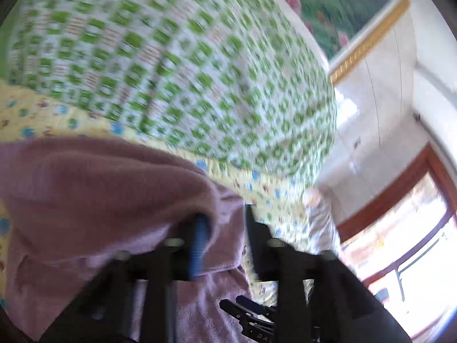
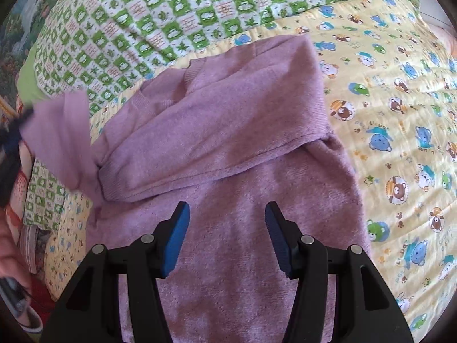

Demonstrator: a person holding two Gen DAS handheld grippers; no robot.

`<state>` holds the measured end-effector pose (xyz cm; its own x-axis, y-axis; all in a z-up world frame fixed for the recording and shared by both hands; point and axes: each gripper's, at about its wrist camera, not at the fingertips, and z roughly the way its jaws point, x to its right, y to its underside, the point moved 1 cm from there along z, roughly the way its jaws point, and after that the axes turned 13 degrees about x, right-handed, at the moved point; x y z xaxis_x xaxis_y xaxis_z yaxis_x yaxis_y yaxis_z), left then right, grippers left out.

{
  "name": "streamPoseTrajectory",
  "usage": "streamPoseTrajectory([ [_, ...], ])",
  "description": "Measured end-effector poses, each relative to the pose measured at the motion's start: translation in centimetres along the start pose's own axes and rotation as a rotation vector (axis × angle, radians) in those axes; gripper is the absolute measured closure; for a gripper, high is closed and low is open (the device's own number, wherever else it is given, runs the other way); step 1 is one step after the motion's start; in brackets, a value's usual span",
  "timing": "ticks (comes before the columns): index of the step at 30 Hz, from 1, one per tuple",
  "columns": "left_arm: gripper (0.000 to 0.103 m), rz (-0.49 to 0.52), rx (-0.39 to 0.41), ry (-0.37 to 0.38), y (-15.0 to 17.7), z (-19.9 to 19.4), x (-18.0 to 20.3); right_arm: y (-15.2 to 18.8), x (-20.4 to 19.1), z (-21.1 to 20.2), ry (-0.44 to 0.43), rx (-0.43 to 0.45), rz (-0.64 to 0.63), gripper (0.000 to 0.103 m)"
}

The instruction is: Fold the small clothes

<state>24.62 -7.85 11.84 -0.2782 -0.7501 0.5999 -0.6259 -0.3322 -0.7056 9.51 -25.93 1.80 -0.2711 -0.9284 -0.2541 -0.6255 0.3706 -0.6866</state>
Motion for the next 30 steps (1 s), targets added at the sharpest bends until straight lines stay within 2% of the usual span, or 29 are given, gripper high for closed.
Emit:
streamPoseTrajectory([
  [1,0.041,0.023,-0.037,-0.019,0.7,1.3,0.1,-0.1,0.3,0.0,0.006,0.001,0.002,0.047],
  [2,0.045,0.042,-0.075,-0.039,1.7,2.2,-0.2,-0.2,0.6,0.1,0.014,0.001,0.004,0.047],
  [4,0.045,0.053,-0.147,-0.078,4.3,3.0,-2.0,-0.5,1.3,0.2,0.023,-0.001,0.011,0.047],
  [6,0.045,0.056,-0.186,-0.135,6.5,2.5,-4.6,-0.7,2.0,0.2,0.029,-0.001,0.02,0.047],
  [9,0.045,0.096,-0.219,-0.274,8.8,0.0,-9.3,-1.1,2.7,0.7,0.039,-0.02,0.03,0.047],
  [10,0.045,0.121,-0.22,-0.344,9.2,-1.1,-11.2,-1.4,2.8,1.0,0.035,-0.031,0.036,0.047],
  [14,0.045,0.194,-0.22,-0.588,9.3,-3.5,-18.5,-3.1,3.0,2.6,0.003,-0.029,0.07,0.047],
  [16,0.045,0.208,-0.221,-0.66,8.7,-4.1,-21.3,-4.1,3.1,3.8,-0.023,-0.023,0.108,0.047],
  [19,0.045,0.21,-0.234,-0.681,8.2,-3.4,-23.4,-5.5,3.3,7.0,-0.083,-0.064,0.226,0.047],
  [22,0.043,0.263,-0.231,-0.697,8.0,-2.3,-23.6,-6.0,3.2,9.8,-0.122,-0.108,0.332,0.047],
  [25,0.044,0.302,-0.223,-0.769,7.8,-0.5,-24.3,-6.3,3.4,11.6,-0.088,-0.099,0.404,0.047],
  [26,0.047,0.287,-0.21,-0.794,7.3,-0.1,-24.8,-6.5,3.5,11.9,-0.071,-0.085,0.431,0.054],
  [27,0.051,0.265,-0.195,-0.814,6.8,0.3,-25.1,-6.9,3.2,12.1,-0.059,-0.076,0.433,0.073],
  [29,0.059,0.197,-0.152,-0.84,5.2,0.2,-25.8,-8.5,1.5,11.5,-0.084,-0.049,0.378,0.098],
  [30,0.059,0.159,-0.115,-0.855,4.4,-0.2,-26.3,-9.6,0.2,10.3,-0.12,-0.004,0.341,0.098],
])
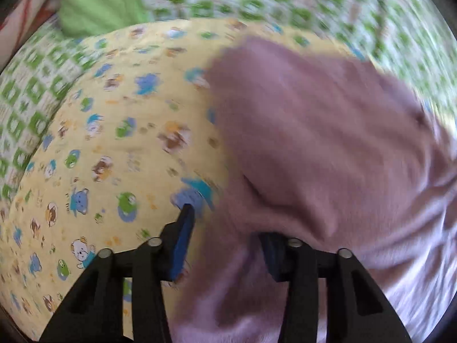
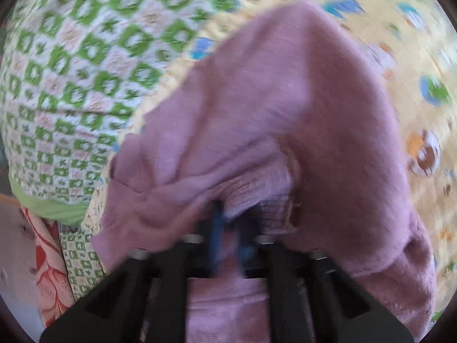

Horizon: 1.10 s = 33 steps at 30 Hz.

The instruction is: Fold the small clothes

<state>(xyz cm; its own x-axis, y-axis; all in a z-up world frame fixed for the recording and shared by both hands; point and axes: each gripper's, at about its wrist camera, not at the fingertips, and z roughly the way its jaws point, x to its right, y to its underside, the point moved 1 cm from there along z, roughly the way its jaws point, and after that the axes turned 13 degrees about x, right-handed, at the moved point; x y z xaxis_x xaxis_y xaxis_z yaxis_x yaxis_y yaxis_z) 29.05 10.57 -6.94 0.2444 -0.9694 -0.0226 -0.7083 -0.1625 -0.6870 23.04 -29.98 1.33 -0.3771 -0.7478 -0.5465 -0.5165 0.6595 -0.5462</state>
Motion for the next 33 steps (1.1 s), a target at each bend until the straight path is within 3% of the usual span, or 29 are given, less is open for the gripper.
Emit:
streamPoseTrajectory([
  [4,0.059,-0.071,0.018,-0.014,-0.9,0.1,-2.1,-1.8,-9.0,-9.4,-0.305,0.254,-0.285,0.098],
  [5,0.059,-0.078,0.013,-0.009,-0.7,0.3,-2.3,-1.8,-9.6,-10.7,-0.309,0.277,-0.327,0.098],
  [8,0.059,-0.069,-0.01,-0.011,0.3,0.8,-2.5,-0.6,-7.1,-9.2,-0.16,0.228,-0.39,0.098],
  [11,0.059,-0.067,-0.013,-0.009,0.7,1.0,-2.2,0.5,-1.3,-5.9,-0.012,0.116,-0.271,0.098],
  [13,0.059,-0.065,-0.018,-0.005,0.8,0.9,-2.1,1.3,1.3,-5.1,0.04,0.101,-0.23,0.098],
  [17,0.059,-0.058,-0.025,0.002,0.9,0.7,-2.2,1.7,3.6,-5.0,0.06,0.087,-0.171,0.098],
  [24,0.058,-0.094,-0.038,0.012,1.8,0.2,-2.6,2.0,5.2,-5.9,0.104,0.114,-0.167,0.099],
  [33,0.056,-0.122,-0.051,0.022,2.1,0.3,-2.9,2.8,6.2,-4.5,0.198,0.063,-0.199,0.099],
])
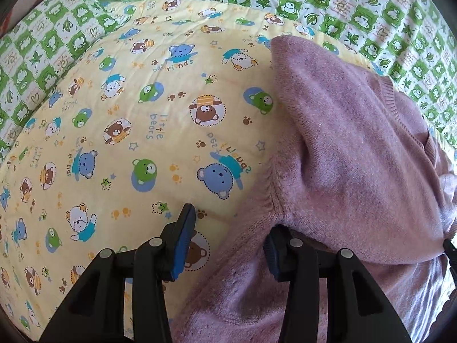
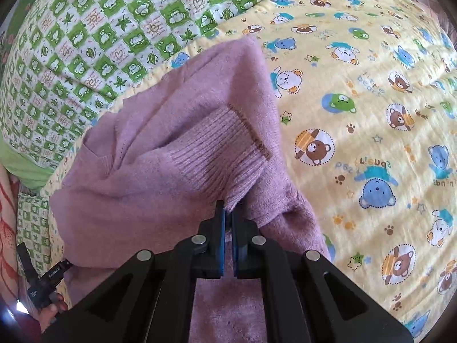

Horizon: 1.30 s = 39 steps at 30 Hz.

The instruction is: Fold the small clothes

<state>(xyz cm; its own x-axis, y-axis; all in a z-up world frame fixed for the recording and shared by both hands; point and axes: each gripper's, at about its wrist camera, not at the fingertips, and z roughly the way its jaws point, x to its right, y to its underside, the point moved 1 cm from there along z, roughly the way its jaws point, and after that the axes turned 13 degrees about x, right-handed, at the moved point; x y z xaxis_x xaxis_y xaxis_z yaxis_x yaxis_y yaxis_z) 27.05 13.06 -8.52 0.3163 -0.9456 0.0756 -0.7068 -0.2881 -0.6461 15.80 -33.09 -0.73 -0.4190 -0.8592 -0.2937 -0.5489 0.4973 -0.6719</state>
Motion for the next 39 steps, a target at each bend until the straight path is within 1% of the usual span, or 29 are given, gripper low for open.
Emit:
streamPoseTrajectory([
  [1,0.055,-0.003,-0.001,0.0,0.0,0.0,0.0,0.1,-0.1,0.5,0.002,-0.022,-0.011,0.099],
  [3,0.054,-0.017,-0.007,0.008,-0.1,0.1,-0.3,0.2,-0.4,1.5,0.007,-0.096,-0.029,0.098],
  [4,0.054,-0.02,-0.011,0.013,-0.1,0.1,-0.5,-0.1,-0.5,1.2,0.004,-0.096,-0.033,0.096],
  [6,0.053,-0.016,-0.02,0.03,0.2,-0.3,-0.8,-0.5,-1.2,0.0,0.023,-0.111,-0.059,0.079],
  [7,0.053,-0.012,-0.022,0.039,0.4,-0.5,-1.1,-0.6,-1.7,-0.7,0.043,-0.113,-0.075,0.076],
  [8,0.053,-0.007,-0.026,0.048,0.7,-0.8,-1.3,-0.7,-2.2,-1.6,0.06,-0.103,-0.093,0.069],
  [10,0.053,0.0,-0.045,0.08,1.7,-1.8,-2.2,-0.8,-3.8,-3.3,0.018,-0.06,-0.131,0.067],
  [12,0.054,-0.018,-0.054,0.103,2.2,-3.1,-3.0,-0.9,-6.6,-3.9,-0.024,-0.055,-0.21,0.067],
  [13,0.054,-0.04,-0.034,0.127,2.1,-4.3,-3.5,-1.1,-8.0,-4.0,-0.055,-0.047,-0.236,0.067],
  [14,0.054,-0.056,-0.007,0.15,2.0,-5.6,-3.6,-1.3,-10.0,-3.9,-0.131,-0.044,-0.256,0.067],
  [15,0.054,-0.062,0.014,0.172,1.7,-6.4,-3.5,-1.5,-11.7,-3.6,-0.208,-0.06,-0.27,0.067],
  [16,0.054,-0.064,0.033,0.196,1.3,-7.1,-3.2,-1.6,-14.0,-2.7,-0.299,-0.097,-0.289,0.067],
  [19,0.052,-0.073,0.066,0.301,-0.3,-7.9,-0.7,-1.8,-20.8,0.8,-0.471,-0.173,-0.33,0.067],
  [22,0.052,-0.059,0.079,0.322,-1.2,-6.8,1.6,-1.6,-27.6,5.4,-0.582,-0.272,-0.387,0.067],
  [24,0.052,-0.048,0.067,0.317,-1.6,-5.1,3.2,-1.4,-31.4,9.1,-0.656,-0.385,-0.35,0.067],
  [25,0.052,-0.049,0.05,0.321,-1.4,-4.3,3.9,-0.8,-32.7,10.5,-0.663,-0.435,-0.337,0.067],
  [26,0.052,-0.048,0.025,0.322,-0.9,-3.2,4.4,-0.2,-34.2,12.1,-0.648,-0.479,-0.365,0.067],
  [28,0.052,-0.032,-0.017,0.304,0.3,-1.7,5.0,0.7,-36.6,14.7,-0.614,-0.525,-0.422,0.067],
  [29,0.053,-0.023,-0.027,0.3,0.7,-1.3,5.2,1.1,-36.9,15.5,-0.606,-0.553,-0.426,0.067],
  [30,0.053,-0.013,-0.023,0.293,1.3,-1.1,5.3,1.9,-37.5,16.9,-0.584,-0.612,-0.437,0.067],
  [32,0.052,0.002,-0.001,0.291,1.7,-1.2,5.3,3.3,-38.3,18.3,-0.538,-0.68,-0.48,0.067],
  [35,0.052,0.009,0.002,0.288,2.0,-1.2,5.4,4.6,-38.6,19.1,-0.587,-0.77,-0.492,0.067],
  [36,0.052,0.013,0.002,0.284,2.0,-1.2,5.5,5.1,-38.7,19.4,-0.584,-0.788,-0.491,0.066],
  [38,0.051,0.026,0.001,0.275,2.0,-1.0,6.0,5.9,-38.9,20.3,-0.551,-0.799,-0.509,0.065],
  [39,0.051,0.031,0.001,0.269,2.0,-1.0,6.1,6.2,-39.2,20.4,-0.547,-0.794,-0.544,0.067],
])
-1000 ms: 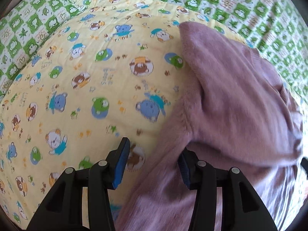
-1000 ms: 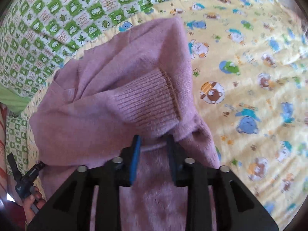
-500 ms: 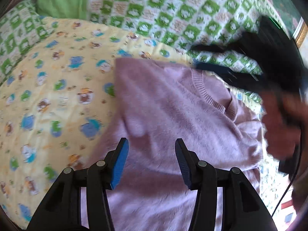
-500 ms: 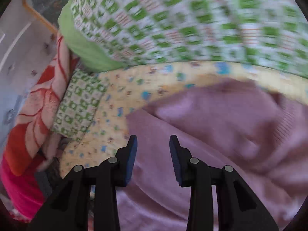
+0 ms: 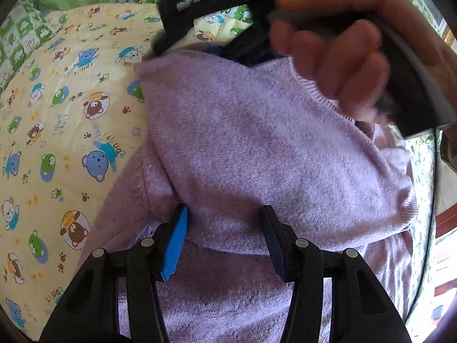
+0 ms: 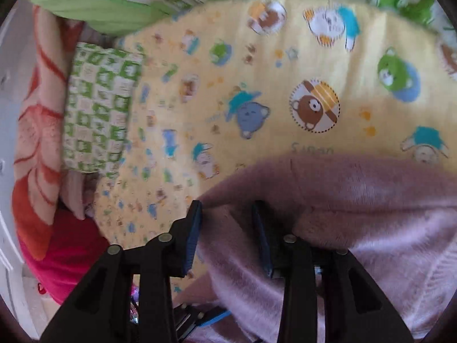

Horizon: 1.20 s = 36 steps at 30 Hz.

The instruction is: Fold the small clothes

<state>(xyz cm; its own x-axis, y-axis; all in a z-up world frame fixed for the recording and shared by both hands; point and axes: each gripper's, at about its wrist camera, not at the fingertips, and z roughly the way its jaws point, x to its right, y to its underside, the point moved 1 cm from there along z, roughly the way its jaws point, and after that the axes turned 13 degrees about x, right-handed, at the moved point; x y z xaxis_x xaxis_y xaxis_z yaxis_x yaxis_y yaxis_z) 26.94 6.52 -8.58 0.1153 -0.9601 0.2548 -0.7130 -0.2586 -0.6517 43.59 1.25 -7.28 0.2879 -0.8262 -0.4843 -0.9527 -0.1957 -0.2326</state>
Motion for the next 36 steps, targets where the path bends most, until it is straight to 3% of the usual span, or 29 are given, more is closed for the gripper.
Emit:
streamPoseTrajectory([
  [1,0.051,-0.001,0.001,0.0,-0.1,0.0,0.2,-0.1,-0.3,0.1,0.038,0.009,-0.043,0.077],
  [2,0.051,-0.009,0.002,0.0,0.1,0.0,0.7,-0.4,-0.8,0.0,0.085,0.033,-0.09,0.097],
  [3,0.051,-0.017,0.005,0.0,0.1,0.1,0.7,-0.7,-1.1,-0.7,0.076,0.076,-0.102,0.097],
  [5,0.05,-0.019,0.021,-0.007,-0.1,-0.1,0.6,-1.8,-1.7,-4.1,0.023,0.271,-0.116,0.098],
  [7,0.05,-0.043,-0.008,0.001,-0.1,0.5,0.4,-2.3,-1.5,-6.5,-0.012,0.399,-0.081,0.099],
  [10,0.048,-0.054,-0.018,-0.008,0.3,0.9,0.3,-1.8,-0.7,-5.2,0.073,0.394,-0.082,0.099],
  [13,0.048,-0.043,-0.027,-0.008,0.3,0.7,0.4,-0.7,-0.1,-5.2,0.12,0.421,-0.1,0.092],
  [15,0.048,-0.03,-0.033,-0.005,0.6,0.5,0.3,-0.1,0.4,-6.9,0.123,0.481,-0.074,0.075],
  [17,0.05,-0.02,-0.036,-0.006,1.3,-0.1,-0.1,0.8,0.9,-9.3,0.13,0.551,-0.058,0.069],
  [21,0.05,-0.044,-0.028,-0.005,2.0,-2.1,-1.4,3.2,1.0,-12.4,0.066,0.575,-0.044,0.069],
  [25,0.05,-0.027,0.0,-0.082,2.2,-3.2,-3.4,8.6,2.0,-14.8,0.118,0.578,-0.044,0.069],
  [30,0.05,0.03,-0.013,-0.113,1.7,-2.9,-4.2,17.4,5.9,-19.3,0.336,0.671,0.023,0.053],
  [33,0.05,0.09,-0.005,-0.165,1.1,-2.4,-4.3,22.5,9.7,-22.8,0.513,0.734,0.149,0.051],
  [36,0.053,0.089,0.003,-0.218,0.7,-2.0,-4.8,26.5,13.2,-25.6,0.645,0.78,0.302,0.049],
])
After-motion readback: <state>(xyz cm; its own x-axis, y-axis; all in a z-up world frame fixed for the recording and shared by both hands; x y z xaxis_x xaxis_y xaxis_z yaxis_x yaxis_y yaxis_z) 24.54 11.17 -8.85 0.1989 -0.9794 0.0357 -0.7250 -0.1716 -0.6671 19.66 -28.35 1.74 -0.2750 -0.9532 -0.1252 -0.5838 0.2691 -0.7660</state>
